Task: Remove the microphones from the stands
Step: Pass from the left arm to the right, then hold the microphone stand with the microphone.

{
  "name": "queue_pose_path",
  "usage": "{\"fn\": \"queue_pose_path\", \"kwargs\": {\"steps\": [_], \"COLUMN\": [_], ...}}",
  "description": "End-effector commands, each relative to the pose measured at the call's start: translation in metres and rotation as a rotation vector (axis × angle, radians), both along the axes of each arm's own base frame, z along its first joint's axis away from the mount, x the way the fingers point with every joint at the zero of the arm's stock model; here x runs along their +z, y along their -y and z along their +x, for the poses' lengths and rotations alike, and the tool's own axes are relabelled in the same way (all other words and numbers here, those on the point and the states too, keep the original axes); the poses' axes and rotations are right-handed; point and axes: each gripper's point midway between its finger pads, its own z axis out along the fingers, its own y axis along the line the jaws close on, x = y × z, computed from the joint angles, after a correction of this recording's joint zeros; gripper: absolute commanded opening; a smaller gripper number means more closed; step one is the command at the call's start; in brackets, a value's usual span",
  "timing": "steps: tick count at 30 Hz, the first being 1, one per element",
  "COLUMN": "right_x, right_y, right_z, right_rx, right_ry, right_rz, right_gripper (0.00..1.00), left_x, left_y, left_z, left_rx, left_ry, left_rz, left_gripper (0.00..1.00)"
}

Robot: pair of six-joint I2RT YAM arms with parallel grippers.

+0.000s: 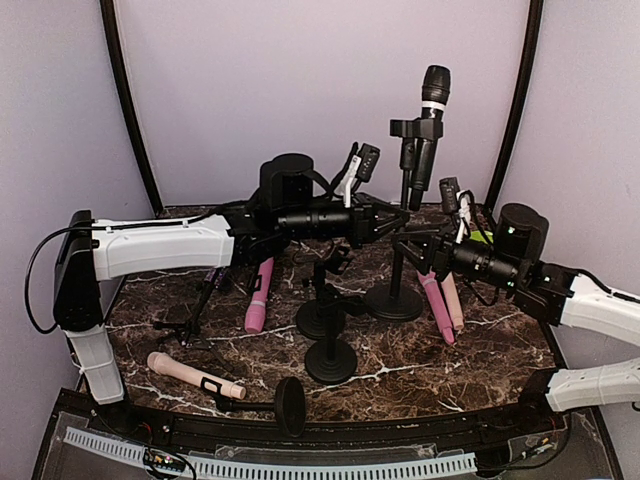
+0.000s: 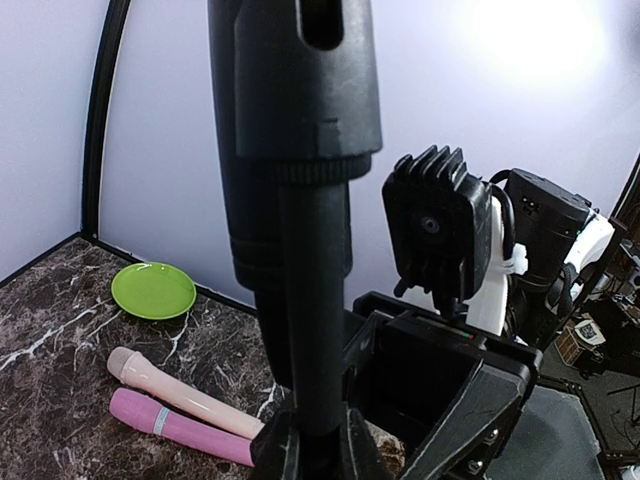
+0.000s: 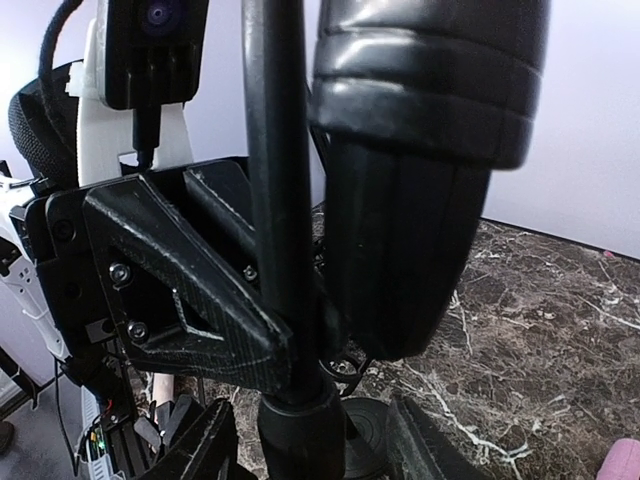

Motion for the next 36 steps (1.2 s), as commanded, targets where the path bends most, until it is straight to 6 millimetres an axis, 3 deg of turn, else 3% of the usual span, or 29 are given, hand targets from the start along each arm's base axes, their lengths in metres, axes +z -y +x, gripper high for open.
{"fn": "queue_pose_path", "kwargs": {"steps": [1,7,12,22,23,25,26,28,32,36], "right_x": [0.033,0.032,0.024,0.035,0.039,0.046,0.05,0.062,0.083,0.098], "right_y": [-0.004,-0.009,-0.012,-0.005,-0.004,0.0,0.002,0.005,0.011,0.013], "right_z": [-0.002,0.002,0.005,0.011,0.012,0.013,0.014,0.015,0.018,0.025], "right_rx": [0.03,0.04,0.039,-0.017,-0.026,-0.046,-0.058,-0.077,-0.114,-0.152], "right_ry": [0.06,0.049,0.029,0.054,0.063,0.083,0.095,0.124,0.18,0.211], "right_rz": [0.079,0.081,0.063,0.1,0.11,0.13,0.139,0.163,0.201,0.217], "right_gripper": [0.5,0.41,0.4,0.06,0.04,0.01,0.0,0.0,0.0,0.0], "left_x": [0.076,0.077,0.08,0.072,0.07,0.065,0.061,0.051,0.03,0.01], "left_y": [-0.021,-0.021,-0.023,-0.024,-0.023,-0.023,-0.023,-0.023,-0.028,-0.035], "left_z": [-0.019,-0.022,-0.023,-0.019,-0.019,-0.018,-0.018,-0.017,-0.018,-0.016], "left_rx": [-0.022,-0.028,-0.026,-0.007,-0.006,-0.003,-0.004,-0.001,0.012,0.04], "left_ry": [0.122,0.126,0.138,0.148,0.145,0.143,0.142,0.131,0.114,0.1], "left_rz": [-0.174,-0.18,-0.182,-0.159,-0.151,-0.134,-0.123,-0.091,-0.037,0.019], "left_gripper": [0.0,0.0,0.0,0.0,0.04,0.25,0.4,0.58,0.7,0.72]}}
